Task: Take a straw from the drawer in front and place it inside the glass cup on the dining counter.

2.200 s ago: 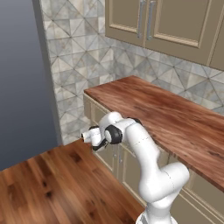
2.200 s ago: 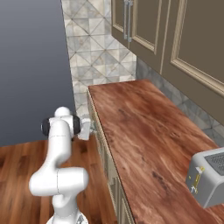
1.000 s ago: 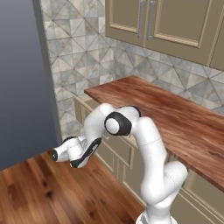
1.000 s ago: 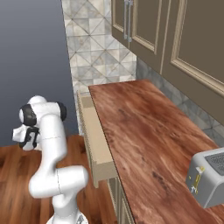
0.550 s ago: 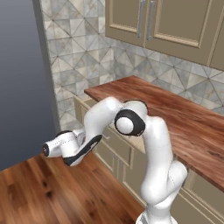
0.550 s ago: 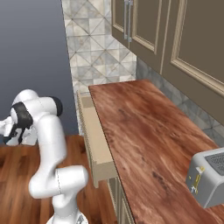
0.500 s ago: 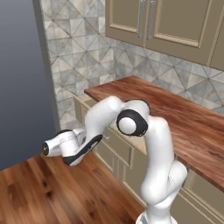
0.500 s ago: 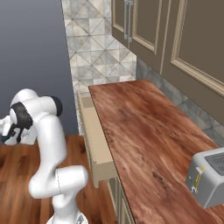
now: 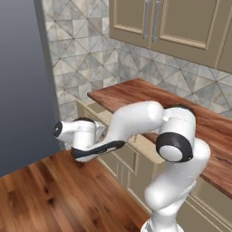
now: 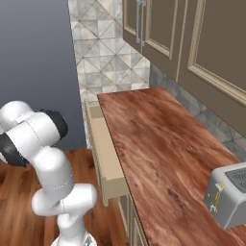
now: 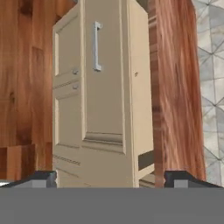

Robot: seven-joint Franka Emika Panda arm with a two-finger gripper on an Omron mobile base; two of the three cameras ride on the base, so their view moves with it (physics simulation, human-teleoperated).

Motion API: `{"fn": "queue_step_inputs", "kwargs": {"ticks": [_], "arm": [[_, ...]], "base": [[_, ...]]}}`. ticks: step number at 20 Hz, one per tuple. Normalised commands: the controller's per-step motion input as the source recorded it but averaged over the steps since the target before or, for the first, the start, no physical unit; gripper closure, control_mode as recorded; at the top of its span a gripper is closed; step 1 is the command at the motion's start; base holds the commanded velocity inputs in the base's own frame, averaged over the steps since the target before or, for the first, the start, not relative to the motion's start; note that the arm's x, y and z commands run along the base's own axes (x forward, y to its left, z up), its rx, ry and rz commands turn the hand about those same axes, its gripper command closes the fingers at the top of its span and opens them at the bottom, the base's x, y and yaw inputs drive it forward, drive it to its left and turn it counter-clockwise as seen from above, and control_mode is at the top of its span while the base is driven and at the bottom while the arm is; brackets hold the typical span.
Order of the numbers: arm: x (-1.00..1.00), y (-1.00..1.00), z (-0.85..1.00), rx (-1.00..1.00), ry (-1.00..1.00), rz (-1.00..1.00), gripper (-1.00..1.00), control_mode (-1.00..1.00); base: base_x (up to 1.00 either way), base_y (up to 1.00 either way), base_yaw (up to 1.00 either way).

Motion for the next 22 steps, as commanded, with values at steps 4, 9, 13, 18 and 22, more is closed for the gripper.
{"fn": "queue_step_inputs", "kwargs": {"ticks": [4,9,13,18,22], "arm": [[-0.49,-1.0,0.93,0.26,0.01,-0.18,-1.0,-1.0],[-0.41,-1.0,0.63,0.22,0.05,-0.24,-1.0,-1.0],[-0.37,-0.98,0.24,0.22,0.14,-0.34,-1.0,-1.0],[-0.03,-0.82,0.02,0.18,0.11,-0.34,-1.0,-1.0],[0.66,-0.45,-0.21,0.12,0.14,-0.16,-1.0,-1.0]], "base": [[0.0,0.0,0.0],[0.0,0.0,0.0],[0.0,0.0,0.0],[0.0,0.0,0.0],[0.0,0.0,0.0]]}}
